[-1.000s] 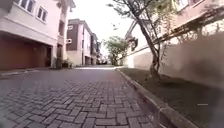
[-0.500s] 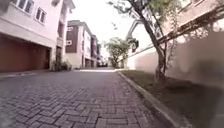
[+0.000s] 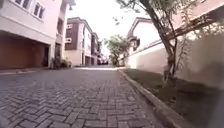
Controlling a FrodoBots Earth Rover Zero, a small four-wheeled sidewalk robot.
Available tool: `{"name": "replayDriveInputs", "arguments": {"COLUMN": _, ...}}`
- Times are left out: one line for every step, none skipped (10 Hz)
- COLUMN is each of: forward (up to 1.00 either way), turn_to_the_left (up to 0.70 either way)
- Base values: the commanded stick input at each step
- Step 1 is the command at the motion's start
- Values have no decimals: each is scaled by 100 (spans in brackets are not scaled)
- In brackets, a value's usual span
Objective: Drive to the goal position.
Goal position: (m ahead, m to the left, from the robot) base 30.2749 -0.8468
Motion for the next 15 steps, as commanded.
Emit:
{"name": "replayDriveInputs", "arguments": {"forward": 70, "turn_to_the_left": 0}}
{"name": "replayDriveInputs", "arguments": {"forward": 70, "turn_to_the_left": 0}}
{"name": "replayDriveInputs", "arguments": {"forward": 70, "turn_to_the_left": 0}}
{"name": "replayDriveInputs", "arguments": {"forward": 70, "turn_to_the_left": 0}}
{"name": "replayDriveInputs", "arguments": {"forward": 70, "turn_to_the_left": 0}}
{"name": "replayDriveInputs", "arguments": {"forward": 70, "turn_to_the_left": 0}}
{"name": "replayDriveInputs", "arguments": {"forward": 70, "turn_to_the_left": 0}}
{"name": "replayDriveInputs", "arguments": {"forward": 70, "turn_to_the_left": 0}}
{"name": "replayDriveInputs", "arguments": {"forward": 70, "turn_to_the_left": 0}}
{"name": "replayDriveInputs", "arguments": {"forward": 70, "turn_to_the_left": 0}}
{"name": "replayDriveInputs", "arguments": {"forward": 70, "turn_to_the_left": 0}}
{"name": "replayDriveInputs", "arguments": {"forward": 70, "turn_to_the_left": 0}}
{"name": "replayDriveInputs", "arguments": {"forward": 70, "turn_to_the_left": 0}}
{"name": "replayDriveInputs", "arguments": {"forward": 70, "turn_to_the_left": 0}}
{"name": "replayDriveInputs", "arguments": {"forward": 70, "turn_to_the_left": 0}}
